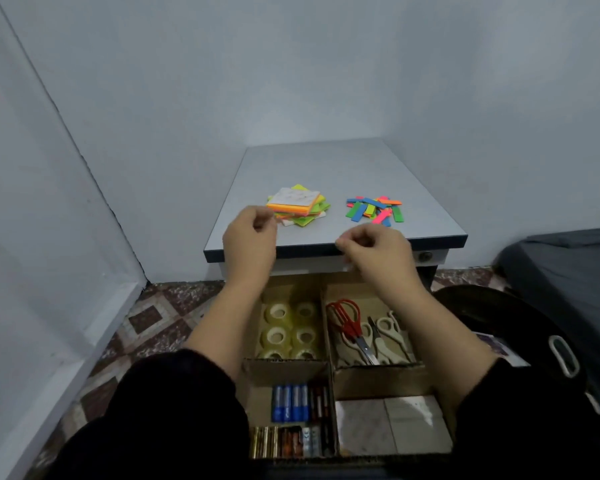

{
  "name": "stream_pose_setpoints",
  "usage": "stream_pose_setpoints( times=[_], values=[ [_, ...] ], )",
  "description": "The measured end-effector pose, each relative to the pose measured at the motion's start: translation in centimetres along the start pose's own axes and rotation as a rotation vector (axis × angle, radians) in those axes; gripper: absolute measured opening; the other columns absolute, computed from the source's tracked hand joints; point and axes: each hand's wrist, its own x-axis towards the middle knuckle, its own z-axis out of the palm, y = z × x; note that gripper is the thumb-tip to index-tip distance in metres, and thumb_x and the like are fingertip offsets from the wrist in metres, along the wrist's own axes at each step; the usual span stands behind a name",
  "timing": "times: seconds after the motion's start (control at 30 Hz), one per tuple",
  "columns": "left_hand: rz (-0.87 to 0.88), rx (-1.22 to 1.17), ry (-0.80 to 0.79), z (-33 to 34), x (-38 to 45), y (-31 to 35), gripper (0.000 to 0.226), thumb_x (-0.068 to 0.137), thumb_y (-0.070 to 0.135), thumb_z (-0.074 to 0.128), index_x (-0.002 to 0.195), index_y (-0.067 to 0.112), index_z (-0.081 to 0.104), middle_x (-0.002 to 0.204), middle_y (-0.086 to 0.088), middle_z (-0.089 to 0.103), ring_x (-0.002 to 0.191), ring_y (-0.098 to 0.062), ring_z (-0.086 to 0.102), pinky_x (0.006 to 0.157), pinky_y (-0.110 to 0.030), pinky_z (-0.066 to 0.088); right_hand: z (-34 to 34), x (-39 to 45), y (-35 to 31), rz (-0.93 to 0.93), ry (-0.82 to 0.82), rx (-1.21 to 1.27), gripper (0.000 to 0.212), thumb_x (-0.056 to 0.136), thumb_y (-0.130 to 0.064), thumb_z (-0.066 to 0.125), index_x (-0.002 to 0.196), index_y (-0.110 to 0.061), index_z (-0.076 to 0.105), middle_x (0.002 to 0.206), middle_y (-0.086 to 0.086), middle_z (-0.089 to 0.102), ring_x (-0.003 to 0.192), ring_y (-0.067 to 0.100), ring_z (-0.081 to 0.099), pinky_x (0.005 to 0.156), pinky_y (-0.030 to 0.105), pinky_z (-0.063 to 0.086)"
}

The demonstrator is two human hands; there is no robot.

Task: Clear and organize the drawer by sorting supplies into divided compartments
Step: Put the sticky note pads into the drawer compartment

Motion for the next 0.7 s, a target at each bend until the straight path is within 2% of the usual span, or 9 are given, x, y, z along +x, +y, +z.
stream_pose_setpoints(
  times=[0.1,0.2,0.27,0.33,0.47,0.53,0.6,0.7],
  values=[
    [-0.103,0.042,0.0,1.0,3.5,-0.5,0.02,0.091,0.023,0.06,0.108,0.013,0.059,0.099,-0.001,0.06,0.091,-0.016,0.057,0.068,-0.02,0.041,3.3,4.0,-0.9,-0.059,0.092,0.031,0.011,0.093,-0.022,0.058,0.098,-0.016,0.067,0.091,-0.003,0.065,0.087,0.013,0.063,0.079,0.035,0.058],
    [-0.175,0.195,-0.067,1.8,5.5,-0.9,0.042,0.088,0.048,0.06,0.113,0.014,0.054,0.106,0.0,0.057,0.091,-0.016,0.052,0.071,-0.027,0.038,5.1,7.1,-1.4,-0.089,0.19,0.004,0.017,0.095,-0.017,0.053,0.105,-0.012,0.065,0.101,0.002,0.064,0.089,0.014,0.061,0.074,0.024,0.052],
    [-0.203,0.324,-0.117,1.9,6.2,-0.8,0.045,0.084,0.059,0.056,0.103,0.018,0.056,0.093,0.005,0.058,0.083,-0.015,0.053,0.061,-0.027,0.036,5.7,8.2,-1.4,-0.112,0.24,-0.027,0.019,0.096,-0.016,0.051,0.109,-0.011,0.064,0.108,0.003,0.06,0.095,0.013,0.057,0.076,0.018,0.045],
    [-0.224,0.347,-0.14,1.9,6.9,-0.9,0.041,0.083,0.06,0.057,0.092,0.02,0.058,0.082,0.005,0.058,0.075,-0.015,0.054,0.057,-0.027,0.036,6.1,8.6,-1.2,-0.125,0.257,-0.045,0.02,0.097,-0.015,0.049,0.112,-0.012,0.062,0.111,0.003,0.055,0.097,0.01,0.052,0.075,0.013,0.04],
    [-0.258,0.101,-0.106,1.6,7.5,-2.0,0.03,0.084,0.044,0.063,0.097,0.017,0.059,0.091,0.0,0.063,0.081,-0.017,0.056,0.065,-0.03,0.042,6.5,8.8,-0.5,-0.139,0.253,-0.111,0.021,0.099,-0.017,0.046,0.114,-0.013,0.059,0.11,-0.001,0.048,0.097,0.008,0.048,0.067,0.008,0.035],
    [-0.261,-0.069,-0.071,1.6,7.5,-2.5,0.02,0.086,0.037,0.062,0.092,0.019,0.055,0.085,-0.002,0.066,0.08,-0.019,0.059,0.068,-0.035,0.046,6.6,8.7,-0.4,-0.149,0.243,-0.148,0.022,0.1,-0.017,0.045,0.116,-0.014,0.058,0.113,0.0,0.049,0.097,0.006,0.046,0.068,0.009,0.034],
    [-0.267,-0.208,-0.022,1.5,7.5,-2.5,0.013,0.09,0.03,0.058,0.089,0.02,0.051,0.082,-0.005,0.066,0.077,-0.02,0.058,0.063,-0.034,0.045,6.7,8.7,-0.4,-0.146,0.239,-0.173,0.024,0.1,-0.017,0.044,0.12,-0.014,0.058,0.117,0.002,0.05,0.101,0.007,0.046,0.077,0.015,0.036],
    [-0.295,-0.335,0.09,1.4,7.5,-2.2,0.012,0.096,0.027,0.049,0.1,0.017,0.046,0.099,-0.013,0.063,0.071,-0.019,0.058,0.052,-0.027,0.043,6.7,8.9,-0.3,-0.132,0.219,-0.184,0.029,0.101,-0.018,0.043,0.125,-0.013,0.057,0.126,0.004,0.052,0.114,0.015,0.047,0.085,0.019,0.036]
  ],
)
